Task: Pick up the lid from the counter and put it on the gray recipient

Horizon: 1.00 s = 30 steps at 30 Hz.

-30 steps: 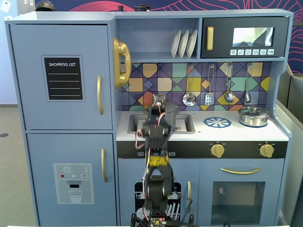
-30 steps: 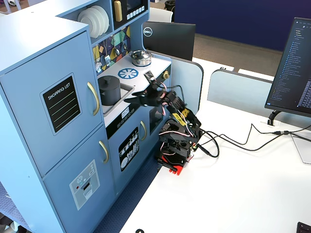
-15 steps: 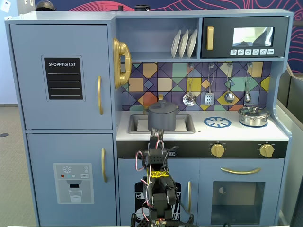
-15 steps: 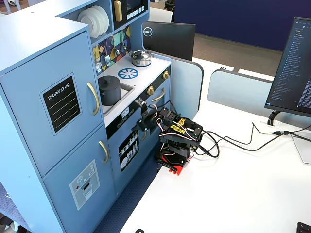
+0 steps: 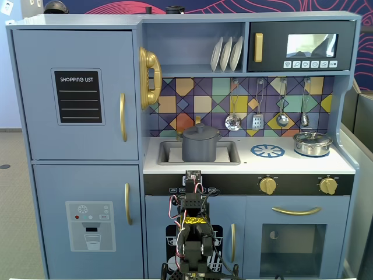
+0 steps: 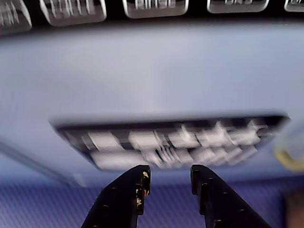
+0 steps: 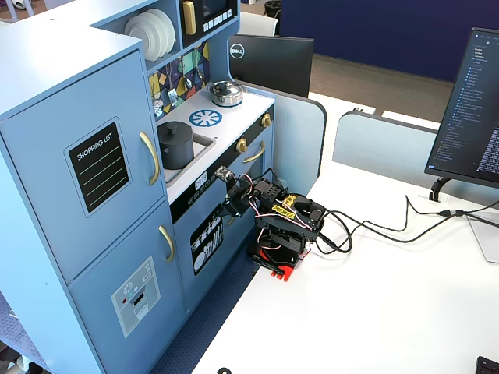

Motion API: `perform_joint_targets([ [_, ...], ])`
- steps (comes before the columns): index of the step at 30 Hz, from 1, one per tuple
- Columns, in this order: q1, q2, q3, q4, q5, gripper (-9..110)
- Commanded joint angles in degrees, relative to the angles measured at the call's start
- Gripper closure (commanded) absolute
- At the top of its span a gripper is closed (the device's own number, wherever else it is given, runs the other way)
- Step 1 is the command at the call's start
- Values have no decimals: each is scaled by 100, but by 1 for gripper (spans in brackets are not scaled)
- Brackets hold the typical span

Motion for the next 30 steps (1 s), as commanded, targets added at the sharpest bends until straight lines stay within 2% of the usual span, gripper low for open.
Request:
perform_joint_targets([
  [1,185,44,-62,615,-334,102],
  [4,193,44,-53,1283,-334,102],
  [12,158,44,-53,3604,492,101],
  [15,211,44,-53,3542,1204,100],
  [23,176,44,-53,3621,615,97],
  [30,167,44,-53,3621,642,96],
])
